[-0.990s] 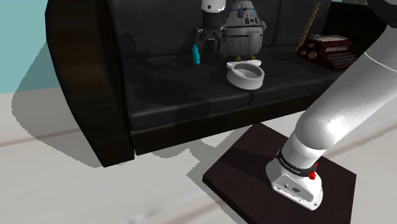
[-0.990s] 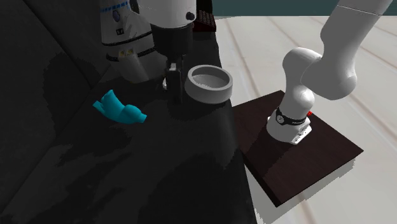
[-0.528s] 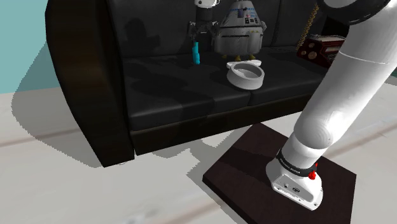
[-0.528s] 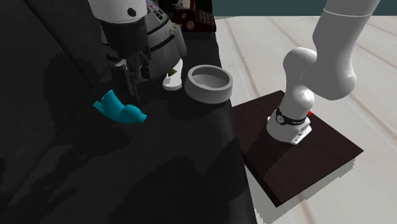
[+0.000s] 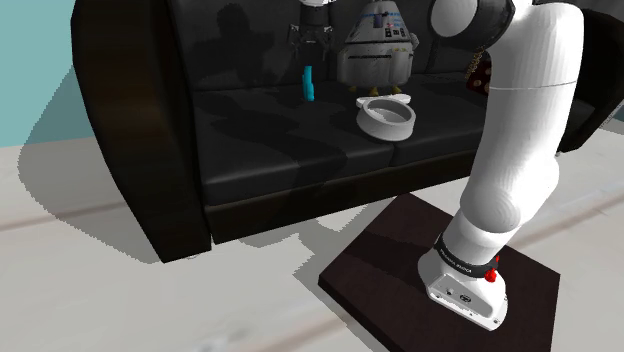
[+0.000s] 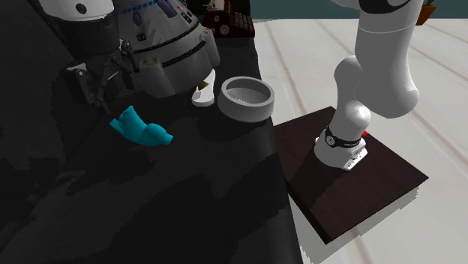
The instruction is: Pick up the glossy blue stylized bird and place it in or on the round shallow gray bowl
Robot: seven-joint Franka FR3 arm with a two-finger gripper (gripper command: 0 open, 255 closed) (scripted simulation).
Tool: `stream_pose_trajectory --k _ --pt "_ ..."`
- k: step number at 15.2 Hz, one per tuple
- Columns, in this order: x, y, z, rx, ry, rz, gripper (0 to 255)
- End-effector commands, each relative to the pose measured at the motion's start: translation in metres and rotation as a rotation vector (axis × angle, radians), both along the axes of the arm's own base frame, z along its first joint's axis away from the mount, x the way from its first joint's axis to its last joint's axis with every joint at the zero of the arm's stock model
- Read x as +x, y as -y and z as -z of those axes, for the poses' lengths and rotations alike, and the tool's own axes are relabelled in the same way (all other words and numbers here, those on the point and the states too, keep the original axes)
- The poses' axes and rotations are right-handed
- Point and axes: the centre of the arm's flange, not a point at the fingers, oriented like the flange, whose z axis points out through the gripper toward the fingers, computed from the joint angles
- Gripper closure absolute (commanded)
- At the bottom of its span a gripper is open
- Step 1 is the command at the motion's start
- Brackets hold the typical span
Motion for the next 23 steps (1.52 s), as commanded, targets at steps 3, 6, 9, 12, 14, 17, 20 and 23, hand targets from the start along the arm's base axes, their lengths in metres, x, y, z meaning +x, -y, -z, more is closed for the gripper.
stream_pose_trajectory --k 3,6,9,12,14,17,20,23 --pt "0.006 0.002 0.018 0.0 0.004 0.008 0" --pt "0.007 0.003 0.034 0.0 0.004 0.008 0" --pt "0.008 0.003 0.037 0.0 0.004 0.008 0" --pt "0.008 0.003 0.037 0.0 0.004 0.008 0" --pt "0.008 0.003 0.037 0.0 0.004 0.008 0" --pt "0.008 0.003 0.037 0.0 0.004 0.008 255" --pt "0.008 0.003 0.037 0.0 0.004 0.008 255" --pt "0.008 0.003 0.037 0.0 0.004 0.008 255"
